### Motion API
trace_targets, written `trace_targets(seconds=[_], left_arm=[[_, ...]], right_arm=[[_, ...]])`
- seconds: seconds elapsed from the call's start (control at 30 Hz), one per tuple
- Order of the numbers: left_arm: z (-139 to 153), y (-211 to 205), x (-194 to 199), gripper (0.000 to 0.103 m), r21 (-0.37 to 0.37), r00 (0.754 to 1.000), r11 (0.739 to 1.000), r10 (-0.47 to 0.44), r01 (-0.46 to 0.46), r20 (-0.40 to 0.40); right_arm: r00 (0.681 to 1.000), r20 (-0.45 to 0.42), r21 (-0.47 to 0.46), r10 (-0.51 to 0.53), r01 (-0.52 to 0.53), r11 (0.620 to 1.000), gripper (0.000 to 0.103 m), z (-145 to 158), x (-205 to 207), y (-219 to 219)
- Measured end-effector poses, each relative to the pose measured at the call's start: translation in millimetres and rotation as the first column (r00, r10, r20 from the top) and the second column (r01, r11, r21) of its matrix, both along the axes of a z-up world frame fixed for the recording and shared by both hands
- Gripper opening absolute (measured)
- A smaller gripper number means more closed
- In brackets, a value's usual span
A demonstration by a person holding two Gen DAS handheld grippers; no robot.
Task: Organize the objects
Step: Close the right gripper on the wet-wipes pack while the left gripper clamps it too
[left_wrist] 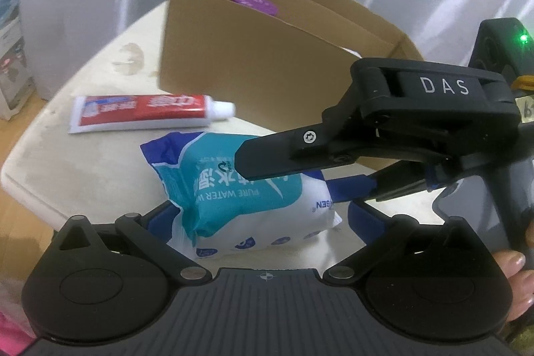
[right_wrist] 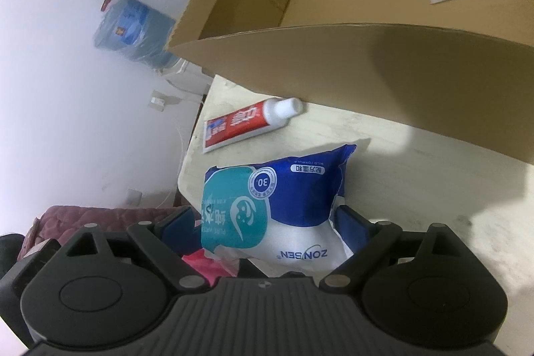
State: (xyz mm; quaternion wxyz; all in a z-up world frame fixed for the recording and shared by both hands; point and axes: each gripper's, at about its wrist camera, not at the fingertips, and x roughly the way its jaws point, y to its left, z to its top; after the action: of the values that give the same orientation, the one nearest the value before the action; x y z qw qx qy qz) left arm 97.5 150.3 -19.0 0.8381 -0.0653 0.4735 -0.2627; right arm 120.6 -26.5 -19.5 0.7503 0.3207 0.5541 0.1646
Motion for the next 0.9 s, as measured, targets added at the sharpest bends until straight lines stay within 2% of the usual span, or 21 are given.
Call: trace_targets(seconds=[0.5,0.9], left_arm=[[-2.3,-38.6,-14.1,0.103,0.002,0.996,0.996,-0.085,0.085,-0.012],[-5.2,-43.9,-17.8,0.103,0.008,0.995,0.995,-0.101,0.101,-0.009]], right_arm=[[0.998,0.030,-0.039,-0.060,0.061,0.997,0.094,2.6,-27.1,-30.4],[0.996,0.066,-0.078,-0.063,0.069,0.995,0.095,3.4,-35.9,-35.5]])
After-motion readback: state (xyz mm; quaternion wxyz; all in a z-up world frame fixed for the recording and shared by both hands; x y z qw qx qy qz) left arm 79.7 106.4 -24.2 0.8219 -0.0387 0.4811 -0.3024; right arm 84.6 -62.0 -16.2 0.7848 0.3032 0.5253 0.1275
